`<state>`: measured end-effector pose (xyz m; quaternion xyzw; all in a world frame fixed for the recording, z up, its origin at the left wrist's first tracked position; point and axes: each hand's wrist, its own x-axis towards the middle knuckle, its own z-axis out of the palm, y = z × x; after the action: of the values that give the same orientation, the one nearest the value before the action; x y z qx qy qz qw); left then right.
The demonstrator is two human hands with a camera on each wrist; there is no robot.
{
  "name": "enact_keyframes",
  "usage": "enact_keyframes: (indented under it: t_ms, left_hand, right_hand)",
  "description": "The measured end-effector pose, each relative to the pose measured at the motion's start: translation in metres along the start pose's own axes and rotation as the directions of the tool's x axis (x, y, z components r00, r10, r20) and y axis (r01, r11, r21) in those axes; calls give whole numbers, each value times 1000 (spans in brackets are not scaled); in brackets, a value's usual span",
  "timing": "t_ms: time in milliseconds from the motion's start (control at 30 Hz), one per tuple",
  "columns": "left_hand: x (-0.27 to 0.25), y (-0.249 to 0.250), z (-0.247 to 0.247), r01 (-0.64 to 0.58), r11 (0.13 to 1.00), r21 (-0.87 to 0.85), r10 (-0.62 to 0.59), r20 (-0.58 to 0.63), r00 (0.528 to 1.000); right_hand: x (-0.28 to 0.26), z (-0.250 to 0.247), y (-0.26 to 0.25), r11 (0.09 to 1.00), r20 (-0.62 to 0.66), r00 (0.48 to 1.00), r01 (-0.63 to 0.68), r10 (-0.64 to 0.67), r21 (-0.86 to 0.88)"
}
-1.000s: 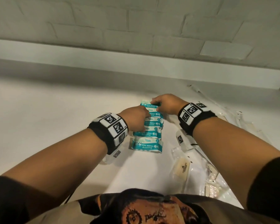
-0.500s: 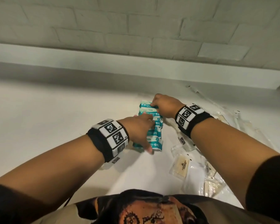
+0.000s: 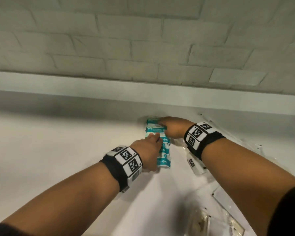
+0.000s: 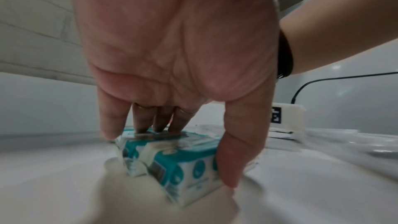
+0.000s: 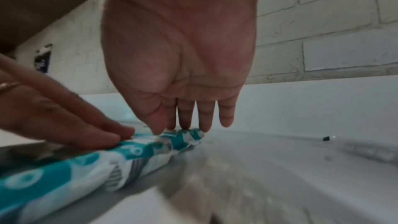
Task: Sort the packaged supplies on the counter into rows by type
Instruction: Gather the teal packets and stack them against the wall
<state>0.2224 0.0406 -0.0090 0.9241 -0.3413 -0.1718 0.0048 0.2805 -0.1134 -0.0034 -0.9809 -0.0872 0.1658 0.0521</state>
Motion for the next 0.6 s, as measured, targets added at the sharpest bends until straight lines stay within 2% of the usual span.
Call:
enact_keyframes:
  t_ms: [200,467,533,600]
  left_hand:
    - [57,-28,-20,10,1000,-20,-11,-47,999]
    - [98,-50,-24,-5,997,-72,0,-59,998]
    - [98,-52,-24,-20,997,-71,18,-34,999]
    - [97,-56,-33,-57,993,-99,60,27,998]
  right_hand:
    - [47,-16,18,993,9,996,-86,86,86]
    - [73,-26,37,993,4,1000,0,-1,119]
    - [72,-28,40,969,8,1000,-27,25,247]
    - [70,-33,50,908,-5,995,-90,101,409]
